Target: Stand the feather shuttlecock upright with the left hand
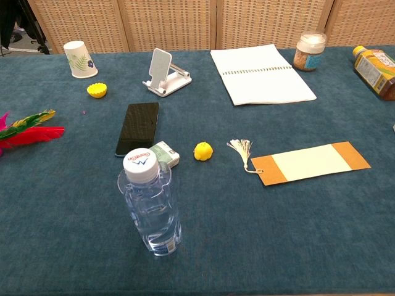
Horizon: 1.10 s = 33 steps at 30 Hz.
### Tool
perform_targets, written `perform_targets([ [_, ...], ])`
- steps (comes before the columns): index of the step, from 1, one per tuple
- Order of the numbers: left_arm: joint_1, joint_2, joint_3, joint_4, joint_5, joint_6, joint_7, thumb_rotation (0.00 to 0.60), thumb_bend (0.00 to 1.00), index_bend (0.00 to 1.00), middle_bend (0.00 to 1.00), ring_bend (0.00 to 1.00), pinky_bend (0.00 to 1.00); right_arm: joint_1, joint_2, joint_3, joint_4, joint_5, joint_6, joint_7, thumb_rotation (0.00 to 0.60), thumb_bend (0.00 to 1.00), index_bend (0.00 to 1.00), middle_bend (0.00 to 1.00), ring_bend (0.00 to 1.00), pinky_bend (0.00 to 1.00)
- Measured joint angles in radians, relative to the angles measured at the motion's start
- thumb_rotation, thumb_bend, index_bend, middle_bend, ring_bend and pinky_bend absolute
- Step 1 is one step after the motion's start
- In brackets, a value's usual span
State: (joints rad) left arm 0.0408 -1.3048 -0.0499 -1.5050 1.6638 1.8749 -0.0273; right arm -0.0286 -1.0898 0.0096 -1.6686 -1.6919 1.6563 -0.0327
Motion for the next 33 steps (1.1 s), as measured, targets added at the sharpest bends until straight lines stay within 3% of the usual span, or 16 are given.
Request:
perform_targets([
  [19, 0.008, 0.006, -0.006, -0.001, 0.011, -0.010, 0.014, 0.600, 0.47, 0.00, 0.00, 0.00, 0.00, 0.003, 0.003, 0.002, -0.001, 0.003, -0.004, 0.008, 0.600, 0.00, 0.00, 0.00, 0.00, 0.00],
  [28, 0.010, 0.010, -0.005, -0.002, 0.009, -0.023, 0.021, 0.600, 0.27, 0.00, 0.00, 0.00, 0.00, 0.003, 0.003, 0.000, -0.001, -0.002, -0.003, 0.010, 0.600, 0.00, 0.00, 0.00, 0.00, 0.00],
  [33, 0.010, 0.011, -0.006, -0.001, 0.006, -0.031, 0.025, 0.600, 0.21, 0.00, 0.00, 0.00, 0.00, 0.001, 0.004, 0.000, -0.002, -0.003, 0.002, 0.013, 0.600, 0.00, 0.00, 0.00, 0.00, 0.00],
])
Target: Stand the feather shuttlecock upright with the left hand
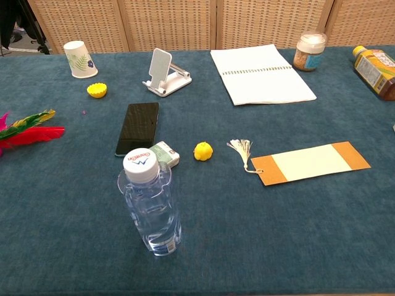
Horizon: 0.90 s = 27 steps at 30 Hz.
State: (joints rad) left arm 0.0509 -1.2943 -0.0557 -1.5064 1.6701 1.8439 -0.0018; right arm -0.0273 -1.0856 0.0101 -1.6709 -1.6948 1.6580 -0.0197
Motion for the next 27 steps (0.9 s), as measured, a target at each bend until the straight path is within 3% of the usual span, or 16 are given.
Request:
perform_targets([
  [19, -0.002, 0.010, 0.003, -0.018, -0.024, -0.048, 0.027, 0.600, 0.21, 0.00, 0.00, 0.00, 0.00, 0.000, 0.000, 0.000, 0.001, 0.001, 0.000, 0.002, 0.600, 0.00, 0.00, 0.00, 0.00, 0.00],
  [25, -0.004, 0.020, 0.008, -0.032, -0.034, -0.072, 0.021, 0.600, 0.26, 0.30, 0.00, 0.00, 0.00, 0.000, 0.000, 0.000, 0.001, -0.001, 0.000, 0.002, 0.600, 0.00, 0.00, 0.00, 0.00, 0.00],
  [27, -0.005, 0.025, 0.010, -0.039, -0.040, -0.083, 0.018, 0.600, 0.27, 0.35, 0.00, 0.00, 0.00, 0.000, -0.001, 0.000, 0.002, -0.001, 0.000, 0.002, 0.600, 0.00, 0.00, 0.00, 0.00, 0.00],
])
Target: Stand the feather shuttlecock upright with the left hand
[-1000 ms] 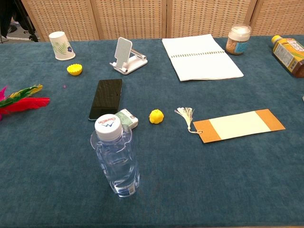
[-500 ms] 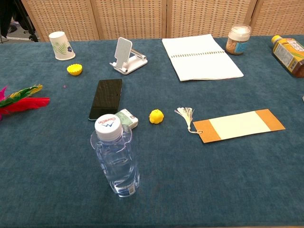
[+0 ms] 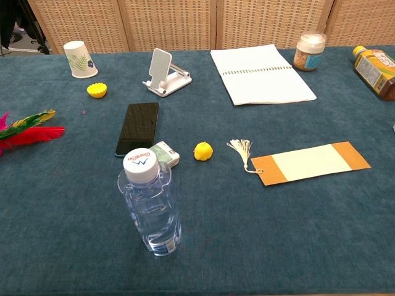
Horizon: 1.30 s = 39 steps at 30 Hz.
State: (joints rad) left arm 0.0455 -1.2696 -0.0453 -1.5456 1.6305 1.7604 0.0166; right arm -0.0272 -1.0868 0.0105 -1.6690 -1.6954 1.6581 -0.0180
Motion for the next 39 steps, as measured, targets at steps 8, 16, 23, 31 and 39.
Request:
perform_targets([
  [8, -0.023, 0.023, -0.003, -0.043, -0.076, -0.108, -0.012, 0.600, 0.30, 0.42, 0.00, 0.00, 0.00, 0.001, -0.002, 0.006, 0.004, 0.011, 0.000, 0.007, 0.600, 0.00, 0.00, 0.00, 0.00, 0.00],
  [16, -0.087, 0.036, -0.044, -0.086, -0.183, -0.244, 0.009, 0.600, 0.38, 0.42, 0.00, 0.00, 0.00, 0.004, -0.005, 0.013, 0.011, 0.019, -0.001, 0.016, 0.600, 0.00, 0.00, 0.00, 0.00, 0.00],
  [23, -0.156, 0.021, -0.099, -0.107, -0.278, -0.337, 0.060, 0.600, 0.39, 0.42, 0.00, 0.00, 0.00, 0.004, -0.007, 0.013, 0.013, 0.017, 0.001, 0.018, 0.600, 0.00, 0.00, 0.00, 0.00, 0.00],
  [31, -0.242, -0.052, -0.158, -0.045, -0.426, -0.433, 0.184, 0.600, 0.39, 0.42, 0.00, 0.00, 0.00, 0.004, -0.005, 0.015, 0.014, 0.022, 0.001, 0.028, 0.600, 0.00, 0.00, 0.00, 0.00, 0.00],
  [39, -0.307, -0.104, -0.217, 0.028, -0.565, -0.494, 0.245, 0.600, 0.39, 0.42, 0.00, 0.00, 0.00, 0.006, -0.003, 0.016, 0.015, 0.026, -0.002, 0.036, 0.600, 0.00, 0.00, 0.00, 0.00, 0.00],
])
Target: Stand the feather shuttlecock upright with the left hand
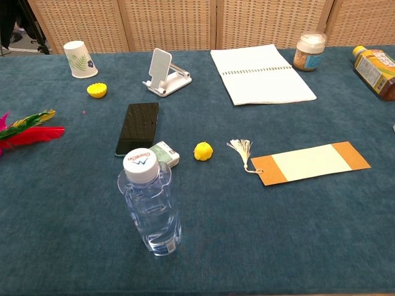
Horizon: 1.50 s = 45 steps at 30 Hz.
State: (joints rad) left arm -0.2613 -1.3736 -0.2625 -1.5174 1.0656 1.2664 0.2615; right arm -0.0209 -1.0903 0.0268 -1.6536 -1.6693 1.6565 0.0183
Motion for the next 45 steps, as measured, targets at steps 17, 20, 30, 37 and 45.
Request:
perform_targets([
  [17, -0.122, -0.098, -0.061, 0.150, -0.161, -0.101, 0.055, 0.600, 0.39, 0.42, 0.00, 0.00, 0.00, 0.016, 0.001, 0.014, 0.014, 0.057, -0.047, 0.031, 0.600, 0.00, 0.00, 0.00, 0.00, 0.00],
  [20, -0.142, -0.119, -0.066, 0.171, -0.179, -0.110, 0.067, 0.600, 0.39, 0.42, 0.00, 0.00, 0.00, 0.021, 0.002, 0.018, 0.019, 0.069, -0.059, 0.040, 0.600, 0.00, 0.00, 0.00, 0.00, 0.00],
  [30, -0.179, -0.169, -0.071, 0.193, -0.233, -0.118, 0.097, 0.600, 0.38, 0.42, 0.00, 0.00, 0.00, 0.030, 0.005, 0.024, 0.029, 0.094, -0.081, 0.068, 0.600, 0.00, 0.00, 0.00, 0.00, 0.00],
  [37, -0.189, -0.194, -0.062, 0.195, -0.254, -0.114, 0.112, 0.600, 0.38, 0.42, 0.00, 0.00, 0.00, 0.030, 0.008, 0.023, 0.030, 0.093, -0.081, 0.078, 0.600, 0.00, 0.00, 0.00, 0.00, 0.00],
  [45, -0.194, -0.203, -0.053, 0.191, -0.268, -0.105, 0.126, 0.600, 0.38, 0.43, 0.00, 0.00, 0.00, 0.028, 0.010, 0.022, 0.029, 0.087, -0.074, 0.081, 0.600, 0.00, 0.00, 0.00, 0.00, 0.00],
])
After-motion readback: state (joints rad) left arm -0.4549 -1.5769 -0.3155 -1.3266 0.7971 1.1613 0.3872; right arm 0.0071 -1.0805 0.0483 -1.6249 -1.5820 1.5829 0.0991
